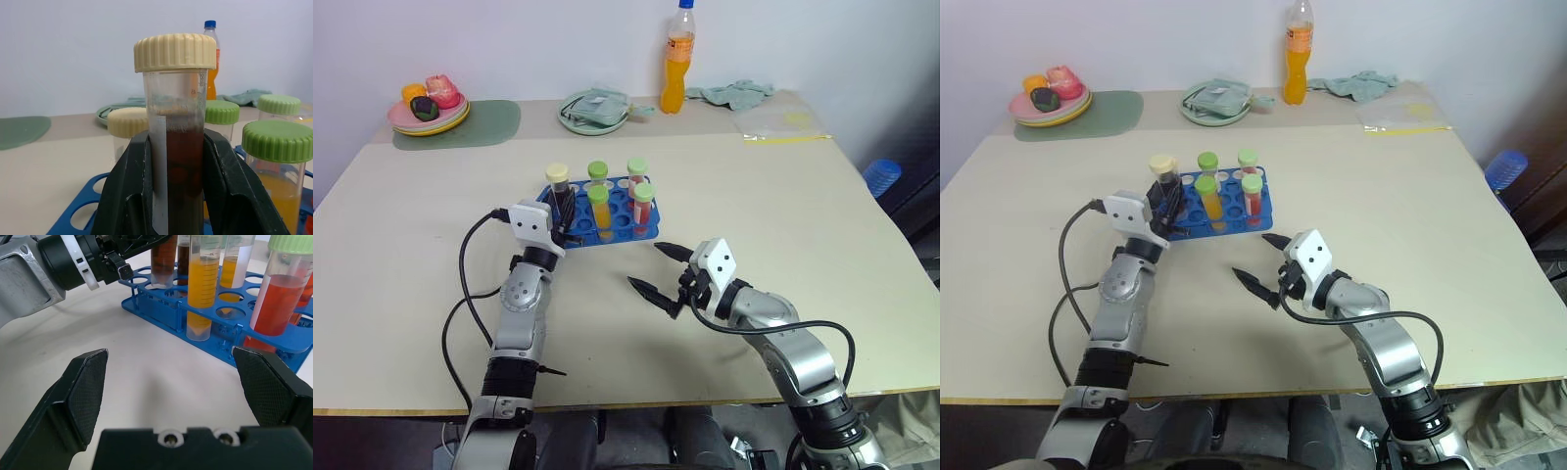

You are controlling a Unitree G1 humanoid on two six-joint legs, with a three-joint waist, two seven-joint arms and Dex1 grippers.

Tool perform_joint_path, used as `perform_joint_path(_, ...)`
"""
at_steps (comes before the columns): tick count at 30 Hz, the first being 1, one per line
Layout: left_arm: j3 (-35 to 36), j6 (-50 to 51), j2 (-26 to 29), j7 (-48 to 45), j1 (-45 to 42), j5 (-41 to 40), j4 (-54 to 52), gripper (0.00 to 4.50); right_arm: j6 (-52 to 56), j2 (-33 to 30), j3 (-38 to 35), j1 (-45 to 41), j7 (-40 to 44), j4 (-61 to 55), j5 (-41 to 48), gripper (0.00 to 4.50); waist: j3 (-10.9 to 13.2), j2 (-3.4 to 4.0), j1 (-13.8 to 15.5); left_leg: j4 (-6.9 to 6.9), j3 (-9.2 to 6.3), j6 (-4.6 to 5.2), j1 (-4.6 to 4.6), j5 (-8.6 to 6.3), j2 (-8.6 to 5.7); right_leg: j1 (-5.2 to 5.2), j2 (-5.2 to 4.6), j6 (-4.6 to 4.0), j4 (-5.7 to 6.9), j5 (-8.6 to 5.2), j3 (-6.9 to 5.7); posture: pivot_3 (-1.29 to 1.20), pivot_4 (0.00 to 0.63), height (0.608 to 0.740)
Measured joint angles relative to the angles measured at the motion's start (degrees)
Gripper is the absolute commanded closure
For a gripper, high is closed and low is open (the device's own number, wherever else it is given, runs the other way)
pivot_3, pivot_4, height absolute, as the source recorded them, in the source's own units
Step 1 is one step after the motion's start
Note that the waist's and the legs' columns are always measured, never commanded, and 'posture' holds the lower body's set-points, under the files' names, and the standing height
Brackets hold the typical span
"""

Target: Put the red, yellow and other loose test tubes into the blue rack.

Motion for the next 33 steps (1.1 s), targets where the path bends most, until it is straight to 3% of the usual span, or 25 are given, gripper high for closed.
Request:
perform_joint_path(15,-0.1,1.3,0.7,0.5,2.3,0.4,-1.7,3.72,0.0,0.0,-0.1,0.0,0.0,0.0,0.4,0.00,0.0,0.00,-0.7,-0.02,-0.03,0.00,0.00,0.00,0.00,0.00,0.01,0.00,0.01,0.00,-0.02,0.00,0.150,0.740)
perform_joint_path(22,0.0,1.4,0.6,0.8,2.2,0.2,-1.6,0.22,-0.2,0.0,-0.1,0.0,-0.1,0.0,0.4,0.00,0.0,0.00,-0.7,-0.02,-0.04,0.00,0.00,0.00,0.01,0.00,0.01,0.00,0.01,0.00,-0.02,0.00,0.150,0.740)
perform_joint_path(23,0.0,1.5,0.8,1.0,2.4,0.3,-2.0,0.04,-0.3,0.0,-0.1,-0.1,-0.2,0.0,0.4,0.00,0.0,0.00,-0.7,-0.02,-0.04,0.00,0.00,0.00,0.01,0.00,0.01,0.00,0.01,0.00,-0.02,0.00,0.150,0.740)
perform_joint_path(30,4.6,8.5,7.2,-1.4,9.6,-5.9,-18.2,0.04,-0.5,-2.6,-3.4,0.5,1.4,-1.6,2.3,0.00,0.0,0.02,-0.8,-0.05,-0.14,0.00,0.05,0.00,0.05,0.04,0.02,-0.01,-0.01,-0.01,0.02,0.00,0.150,0.740)
perform_joint_path(33,7.3,15.4,14.2,-6.1,15.1,-11.3,-25.3,0.04,-0.3,-5.7,-4.9,1.3,3.7,-3.7,3.9,0.00,0.0,0.02,-0.8,-0.07,-0.13,0.03,0.05,-0.02,0.06,0.04,0.02,-0.02,-0.05,-0.01,0.02,0.00,0.150,0.740)
